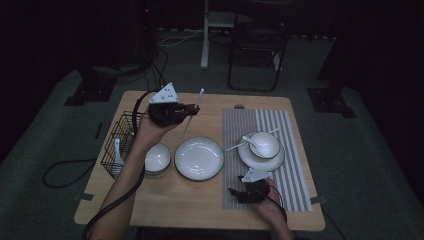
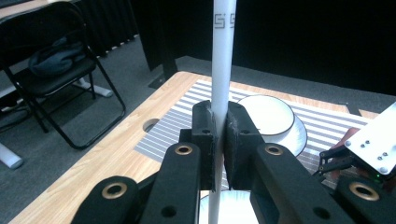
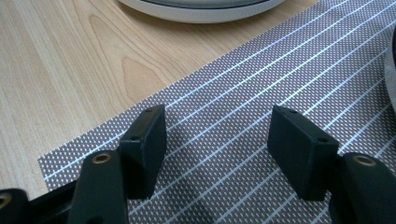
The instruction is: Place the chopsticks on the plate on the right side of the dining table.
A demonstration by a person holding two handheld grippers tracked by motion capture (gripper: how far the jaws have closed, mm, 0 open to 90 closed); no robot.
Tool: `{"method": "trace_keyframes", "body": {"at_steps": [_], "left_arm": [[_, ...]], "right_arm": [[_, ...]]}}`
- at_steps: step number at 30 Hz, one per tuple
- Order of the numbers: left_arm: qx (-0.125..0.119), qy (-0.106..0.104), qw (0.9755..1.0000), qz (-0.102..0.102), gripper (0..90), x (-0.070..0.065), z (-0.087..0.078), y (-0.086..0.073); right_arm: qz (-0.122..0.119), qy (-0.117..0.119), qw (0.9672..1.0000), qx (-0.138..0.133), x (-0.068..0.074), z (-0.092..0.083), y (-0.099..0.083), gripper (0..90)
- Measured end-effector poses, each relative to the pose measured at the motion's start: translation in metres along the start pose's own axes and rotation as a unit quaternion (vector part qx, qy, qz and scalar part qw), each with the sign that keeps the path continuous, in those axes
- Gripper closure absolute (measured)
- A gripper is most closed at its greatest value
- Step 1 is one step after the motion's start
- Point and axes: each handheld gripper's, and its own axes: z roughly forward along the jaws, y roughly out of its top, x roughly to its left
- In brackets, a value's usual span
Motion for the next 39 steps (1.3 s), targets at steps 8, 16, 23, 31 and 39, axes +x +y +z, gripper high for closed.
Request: {"method": "trace_keyframes", "body": {"at_steps": [8, 16, 23, 31, 39], "left_arm": [[0.001, -0.016, 0.9999, -0.002, 84.6, -0.008, 0.008, -0.005], [0.001, -0.025, 0.9997, -0.002, 84.6, -0.013, 0.015, -0.006], [-0.004, -0.036, 0.9993, -0.005, 84.7, -0.018, 0.021, -0.006], [-0.006, -0.045, 0.9990, -0.007, 84.7, -0.024, 0.028, -0.008], [-0.014, -0.055, 0.9983, -0.011, 84.6, -0.030, 0.034, -0.008]], "right_arm": [[-0.008, -0.013, 0.9999, -0.006, 0.000, -0.006, 0.008, 42.8], [0.009, -0.013, 0.9999, -0.007, 0.000, -0.010, 0.016, 51.1], [0.002, -0.016, 0.9998, -0.013, 0.001, -0.011, 0.027, 50.2], [-0.001, -0.018, 0.9996, -0.020, 0.001, -0.012, 0.038, 51.9], [-0.011, -0.021, 0.9996, -0.016, 0.002, -0.014, 0.048, 52.2]]}}
